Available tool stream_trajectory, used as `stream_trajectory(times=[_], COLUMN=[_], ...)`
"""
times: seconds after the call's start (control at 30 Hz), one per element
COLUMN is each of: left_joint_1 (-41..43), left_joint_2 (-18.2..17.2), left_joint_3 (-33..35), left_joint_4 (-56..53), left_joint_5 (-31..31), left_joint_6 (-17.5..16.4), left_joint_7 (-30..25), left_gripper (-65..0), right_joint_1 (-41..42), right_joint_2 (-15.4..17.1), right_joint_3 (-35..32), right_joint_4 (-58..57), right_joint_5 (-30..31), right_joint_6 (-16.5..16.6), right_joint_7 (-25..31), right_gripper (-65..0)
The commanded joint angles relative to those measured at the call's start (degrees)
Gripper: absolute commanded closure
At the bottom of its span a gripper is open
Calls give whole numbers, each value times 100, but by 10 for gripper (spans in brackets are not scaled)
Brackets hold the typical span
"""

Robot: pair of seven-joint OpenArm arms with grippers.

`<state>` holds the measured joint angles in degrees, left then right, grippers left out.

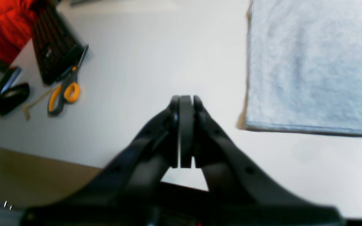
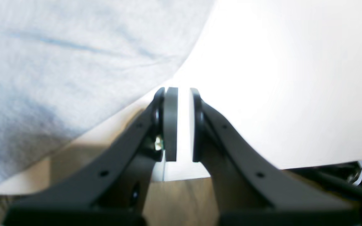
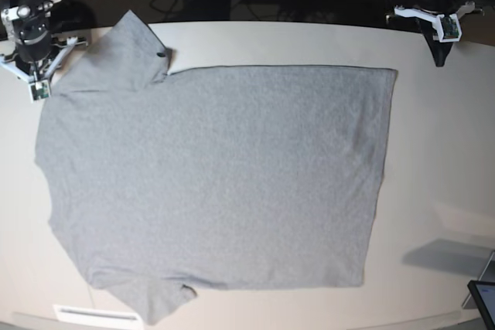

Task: Fold the T-shirt properly
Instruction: 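Move both grippers over the grey shirt's two shoulder corners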

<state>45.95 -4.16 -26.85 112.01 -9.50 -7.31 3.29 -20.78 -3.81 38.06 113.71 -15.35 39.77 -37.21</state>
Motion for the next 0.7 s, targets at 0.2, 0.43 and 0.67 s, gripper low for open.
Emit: stream_trajectory(times=[0.2,0.43,0.67], left_joint_1=[-116,-178,-318], left_joint_2=[-546,-555,-432], left_joint_3=[26,26,35], left_joint_4=[127,109,92], left_joint_5=[-48,-57,-57], left_joint_6=[50,50,50], left_joint_7=[335,335,335], left_gripper=[0,0,0], right_joint_1=[526,790,834], right_joint_2=[69,87,526], right_joint_3=[198,682,1147], right_joint_4=[115,115,115], right_joint_5=[54,731,2129], right_joint_6=[23,23,23], right_joint_7=[-820,-1488,-2463], right_gripper=[-77,-228,-386])
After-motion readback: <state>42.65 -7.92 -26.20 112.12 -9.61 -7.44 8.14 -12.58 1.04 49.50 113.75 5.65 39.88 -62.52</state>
